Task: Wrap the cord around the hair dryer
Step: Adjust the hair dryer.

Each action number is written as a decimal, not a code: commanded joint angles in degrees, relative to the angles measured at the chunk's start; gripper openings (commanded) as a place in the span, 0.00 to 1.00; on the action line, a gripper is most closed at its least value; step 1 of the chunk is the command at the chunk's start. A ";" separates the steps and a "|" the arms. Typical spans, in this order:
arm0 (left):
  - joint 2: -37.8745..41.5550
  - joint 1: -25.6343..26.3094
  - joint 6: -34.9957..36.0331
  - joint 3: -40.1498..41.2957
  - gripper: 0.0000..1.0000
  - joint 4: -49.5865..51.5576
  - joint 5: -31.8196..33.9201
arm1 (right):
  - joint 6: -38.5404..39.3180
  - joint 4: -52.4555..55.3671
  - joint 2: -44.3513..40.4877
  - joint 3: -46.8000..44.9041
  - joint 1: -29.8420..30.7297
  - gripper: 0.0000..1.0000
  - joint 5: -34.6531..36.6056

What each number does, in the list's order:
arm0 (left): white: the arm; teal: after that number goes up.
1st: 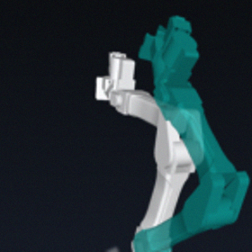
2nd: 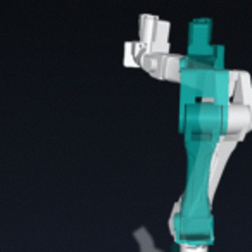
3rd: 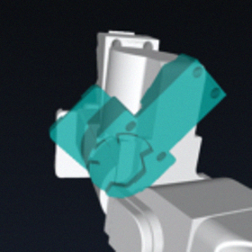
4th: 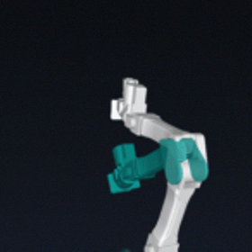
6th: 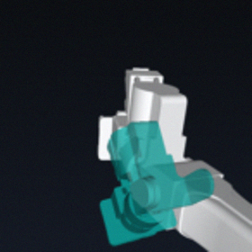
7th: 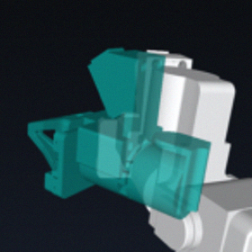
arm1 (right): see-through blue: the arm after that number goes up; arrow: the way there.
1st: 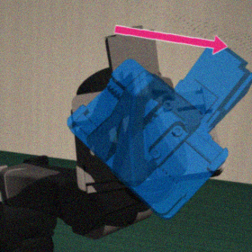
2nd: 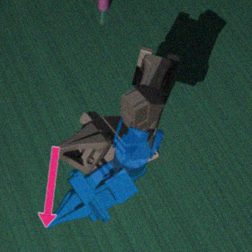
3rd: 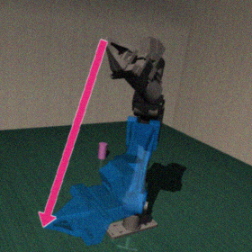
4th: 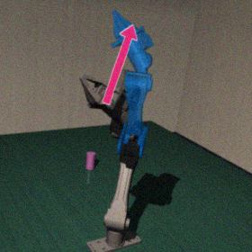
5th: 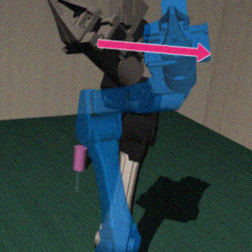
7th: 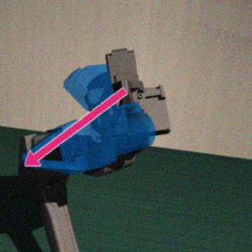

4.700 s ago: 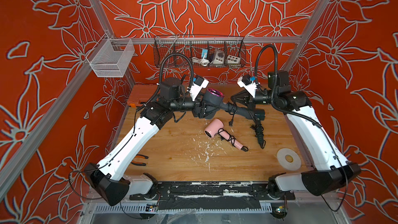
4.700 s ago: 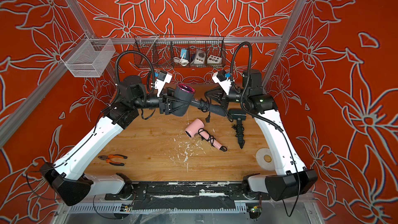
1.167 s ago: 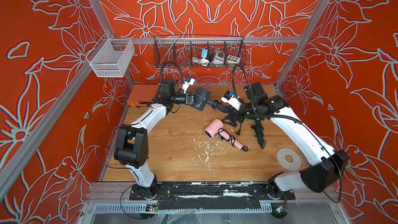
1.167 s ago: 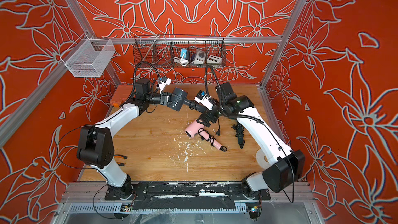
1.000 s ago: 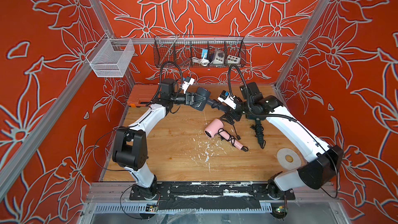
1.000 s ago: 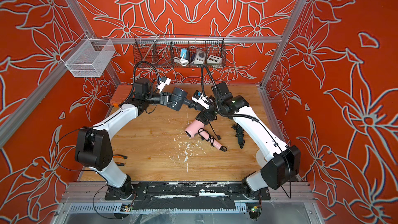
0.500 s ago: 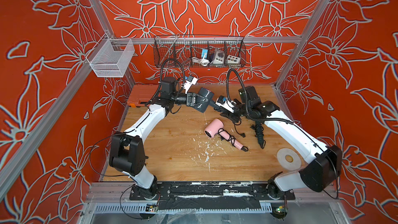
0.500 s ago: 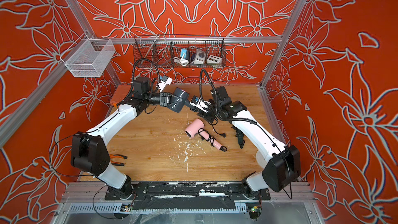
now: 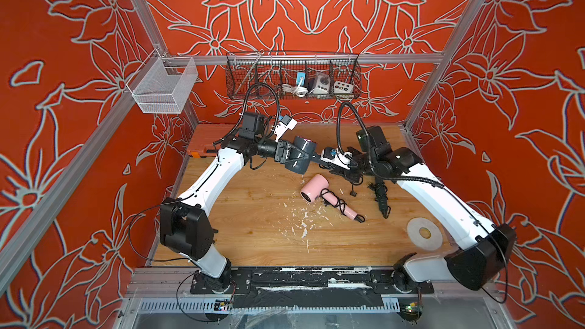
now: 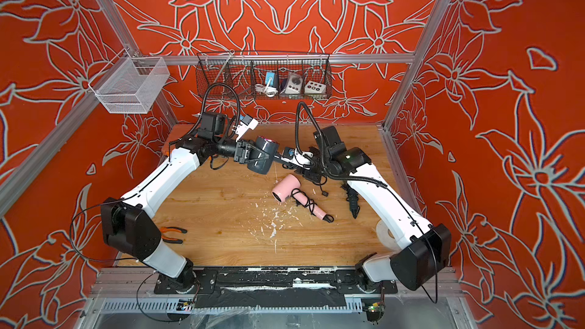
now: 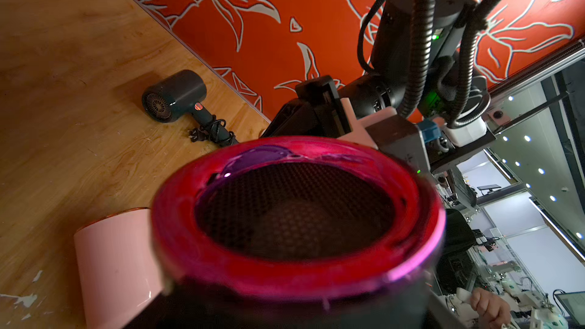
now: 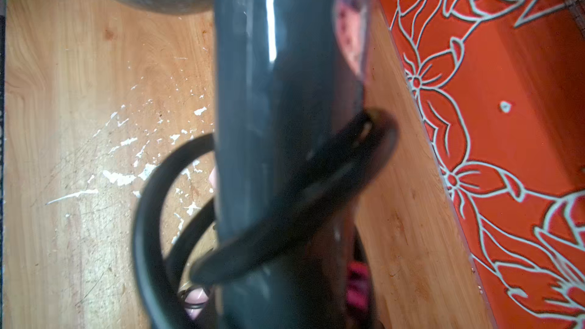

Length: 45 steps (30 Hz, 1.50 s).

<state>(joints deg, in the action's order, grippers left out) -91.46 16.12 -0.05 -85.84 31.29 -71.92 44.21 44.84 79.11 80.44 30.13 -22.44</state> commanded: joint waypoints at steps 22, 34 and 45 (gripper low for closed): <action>-0.61 8.14 3.32 -0.70 0.84 4.43 -0.33 | -1.21 -5.06 0.28 5.72 4.75 0.00 0.55; 0.06 8.61 -0.48 1.92 0.00 -0.53 1.27 | -2.46 -5.56 -0.27 6.08 4.97 0.00 0.93; 5.47 2.69 -10.71 0.44 0.00 -10.56 -0.67 | -7.53 1.96 -3.48 16.50 -2.29 0.87 -3.59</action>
<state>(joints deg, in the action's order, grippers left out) -88.66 19.81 -7.99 -83.70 23.73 -69.52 40.45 49.36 78.91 92.66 31.07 -19.81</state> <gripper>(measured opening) 0.732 0.849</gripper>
